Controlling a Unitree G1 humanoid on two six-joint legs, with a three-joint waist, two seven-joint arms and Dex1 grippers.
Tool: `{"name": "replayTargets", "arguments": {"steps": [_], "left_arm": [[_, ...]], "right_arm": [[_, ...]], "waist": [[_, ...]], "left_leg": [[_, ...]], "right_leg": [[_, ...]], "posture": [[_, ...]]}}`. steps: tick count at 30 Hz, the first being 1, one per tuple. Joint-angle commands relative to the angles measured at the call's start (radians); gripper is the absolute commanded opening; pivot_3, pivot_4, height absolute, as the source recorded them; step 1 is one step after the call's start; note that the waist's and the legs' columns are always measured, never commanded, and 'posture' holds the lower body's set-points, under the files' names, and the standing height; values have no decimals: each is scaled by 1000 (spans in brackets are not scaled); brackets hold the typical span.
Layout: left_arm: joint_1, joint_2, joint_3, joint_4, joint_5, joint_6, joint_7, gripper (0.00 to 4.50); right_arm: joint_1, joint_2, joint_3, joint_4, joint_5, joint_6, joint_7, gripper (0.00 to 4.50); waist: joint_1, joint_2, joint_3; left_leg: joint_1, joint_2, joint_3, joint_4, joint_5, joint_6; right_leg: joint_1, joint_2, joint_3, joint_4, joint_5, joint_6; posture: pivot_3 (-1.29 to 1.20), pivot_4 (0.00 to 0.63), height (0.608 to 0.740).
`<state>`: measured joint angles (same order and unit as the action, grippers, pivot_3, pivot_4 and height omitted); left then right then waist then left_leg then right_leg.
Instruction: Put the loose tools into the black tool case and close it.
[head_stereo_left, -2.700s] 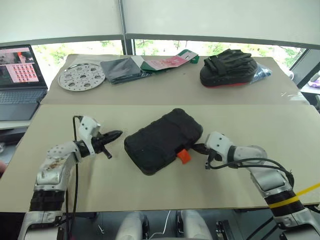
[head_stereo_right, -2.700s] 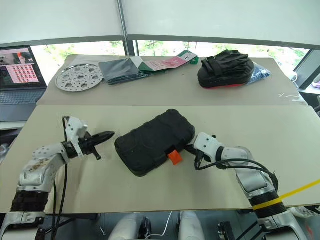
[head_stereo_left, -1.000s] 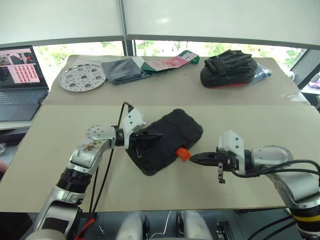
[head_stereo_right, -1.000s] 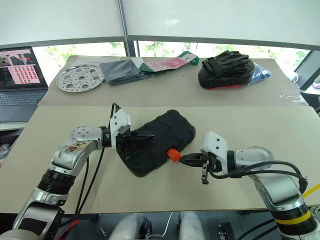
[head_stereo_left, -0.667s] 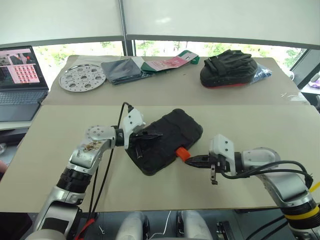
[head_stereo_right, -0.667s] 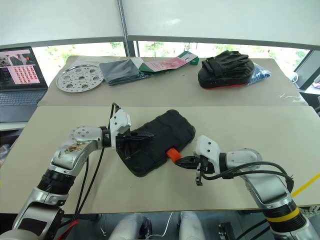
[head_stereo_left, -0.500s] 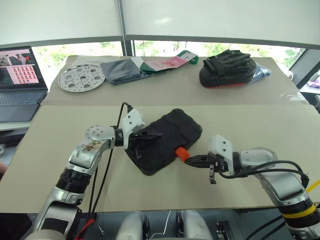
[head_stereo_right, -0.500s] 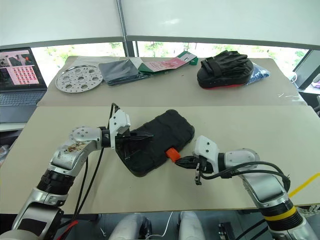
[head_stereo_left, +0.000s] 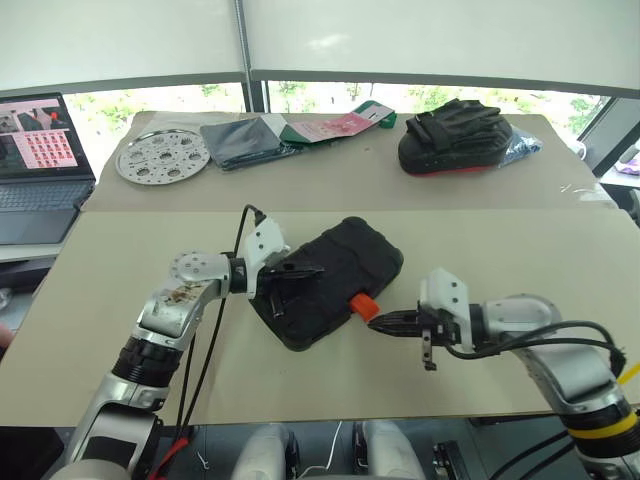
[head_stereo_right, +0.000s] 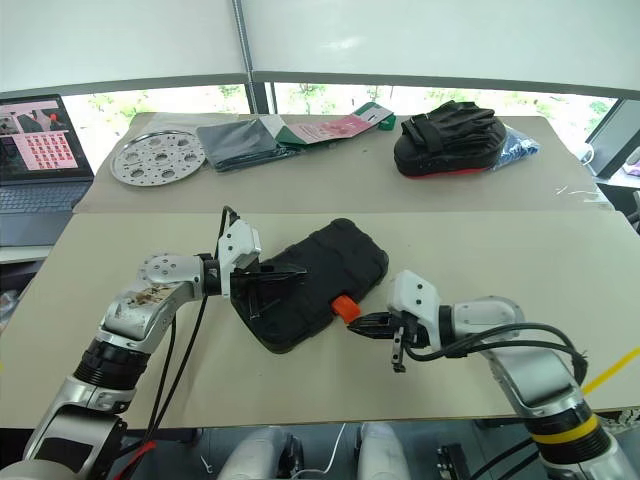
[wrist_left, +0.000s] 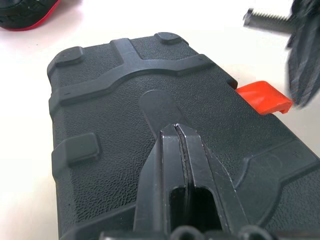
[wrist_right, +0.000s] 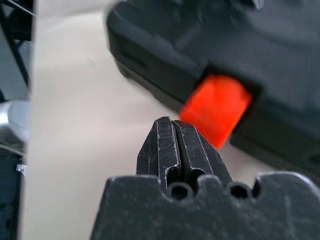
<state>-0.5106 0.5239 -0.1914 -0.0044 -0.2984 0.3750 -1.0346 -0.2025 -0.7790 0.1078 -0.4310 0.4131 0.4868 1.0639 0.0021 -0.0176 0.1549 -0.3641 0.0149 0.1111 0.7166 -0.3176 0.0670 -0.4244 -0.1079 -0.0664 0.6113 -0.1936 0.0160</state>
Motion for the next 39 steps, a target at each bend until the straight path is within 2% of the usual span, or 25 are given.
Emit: {"name": "replayTargets", "arguments": {"steps": [1,15,28,32,39], "left_arm": [[35,5,-31,38,31,13,-3,0],[40,9,-27,38,31,12,-1,0],[51,7,-28,27,26,18,-1,0],[54,10,-35,23,27,25,-7,0],[52,13,-37,23,29,30,-7,0]], "right_arm": [[-30,14,-27,-3,15,1,-22,42],[-82,66,70,106,-101,-87,-42,42],[-78,116,63,122,-119,-136,-57,42],[-79,122,88,158,-176,-158,-82,42],[-57,111,109,119,-165,-90,-54,42]], "waist": [[0,0,0],[0,1,0],[-2,1,-1],[-3,1,-1],[-5,2,-1]], "left_leg": [[0,0,0,0,0,0],[0,0,0,0,0,0],[0,0,0,-1,0,0],[0,0,0,-1,0,0],[2,0,0,-1,0,0]], "right_leg": [[0,0,0,0,0,0],[0,0,0,0,0,0],[0,0,0,0,0,0],[0,0,0,0,0,0],[1,0,0,1,0,-1]], "posture": [[0,150,740],[0,150,740],[0,150,740],[0,150,740],[0,150,740]]}}
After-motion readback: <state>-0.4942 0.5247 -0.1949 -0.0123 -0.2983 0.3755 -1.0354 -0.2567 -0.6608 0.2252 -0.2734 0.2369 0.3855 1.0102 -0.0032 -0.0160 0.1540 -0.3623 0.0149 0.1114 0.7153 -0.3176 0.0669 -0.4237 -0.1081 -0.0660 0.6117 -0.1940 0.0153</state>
